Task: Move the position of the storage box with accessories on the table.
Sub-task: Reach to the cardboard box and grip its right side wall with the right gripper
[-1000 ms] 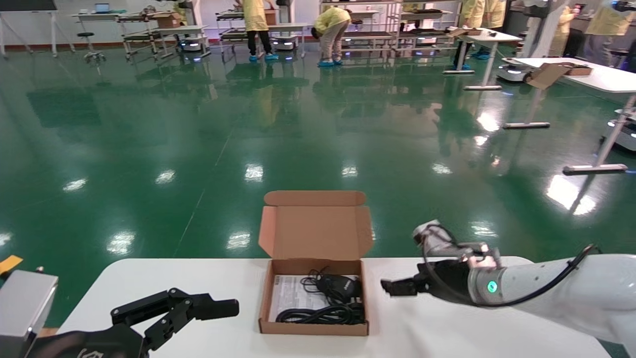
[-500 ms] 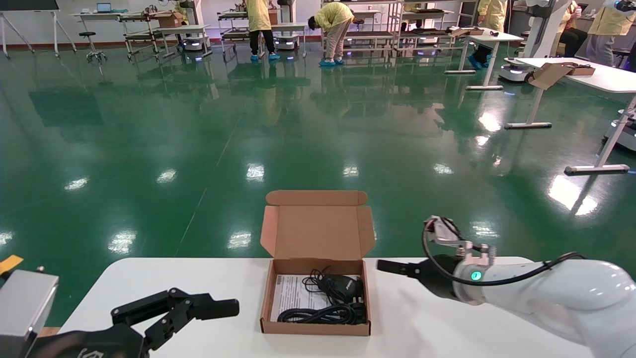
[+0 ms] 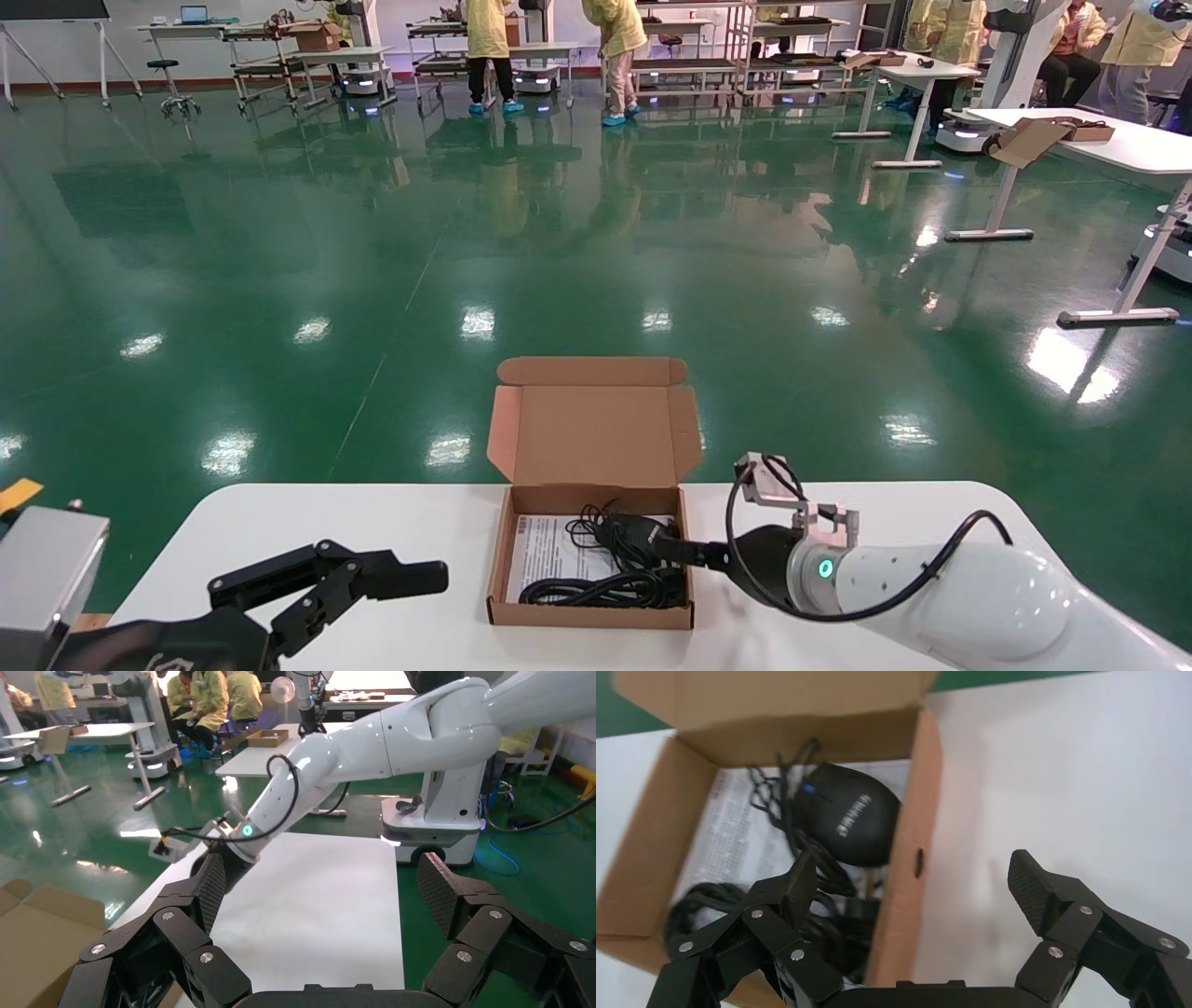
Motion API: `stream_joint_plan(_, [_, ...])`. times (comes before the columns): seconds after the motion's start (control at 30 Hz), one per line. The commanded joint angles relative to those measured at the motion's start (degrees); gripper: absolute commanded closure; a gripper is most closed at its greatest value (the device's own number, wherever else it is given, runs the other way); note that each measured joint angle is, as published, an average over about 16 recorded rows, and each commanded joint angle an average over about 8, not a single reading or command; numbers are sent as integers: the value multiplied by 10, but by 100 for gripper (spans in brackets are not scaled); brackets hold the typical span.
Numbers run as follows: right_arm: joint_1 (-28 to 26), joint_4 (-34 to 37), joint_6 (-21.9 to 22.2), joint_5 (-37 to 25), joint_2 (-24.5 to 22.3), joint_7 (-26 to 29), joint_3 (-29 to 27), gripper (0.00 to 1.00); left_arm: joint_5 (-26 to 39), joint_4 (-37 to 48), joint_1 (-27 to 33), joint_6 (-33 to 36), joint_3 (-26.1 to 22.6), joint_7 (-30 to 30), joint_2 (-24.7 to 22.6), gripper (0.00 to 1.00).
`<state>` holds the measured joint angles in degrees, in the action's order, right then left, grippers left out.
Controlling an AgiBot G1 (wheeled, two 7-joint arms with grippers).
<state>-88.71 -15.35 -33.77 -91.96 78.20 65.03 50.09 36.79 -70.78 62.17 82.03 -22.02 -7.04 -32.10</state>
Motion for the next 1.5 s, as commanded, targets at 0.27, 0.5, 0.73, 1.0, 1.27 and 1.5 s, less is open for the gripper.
stream_joint_plan(0.27, [14,-27,26,-17,-3,70,48,91,0,0,0,0,0,0,0,0])
stream_joint_plan(0.5, [16,-40,34,-17,-5,94,69,100,0,0,0,0,0,0,0,0])
stream_joint_plan(0.73, [13,-42,39,-15,-8,106,83,100,0,0,0,0,0,0,0,0])
stream_joint_plan(1.0, [13,-43,38,-9,-11,112,93,100,0,0,0,0,0,0,0,0])
stream_joint_plan(1.27, [7,-48,30,-5,-14,117,98,100,0,0,0,0,0,0,0,0])
stream_joint_plan(1.5, [-1,-56,21,-6,-20,123,104,100,0,0,0,0,0,0,0,0])
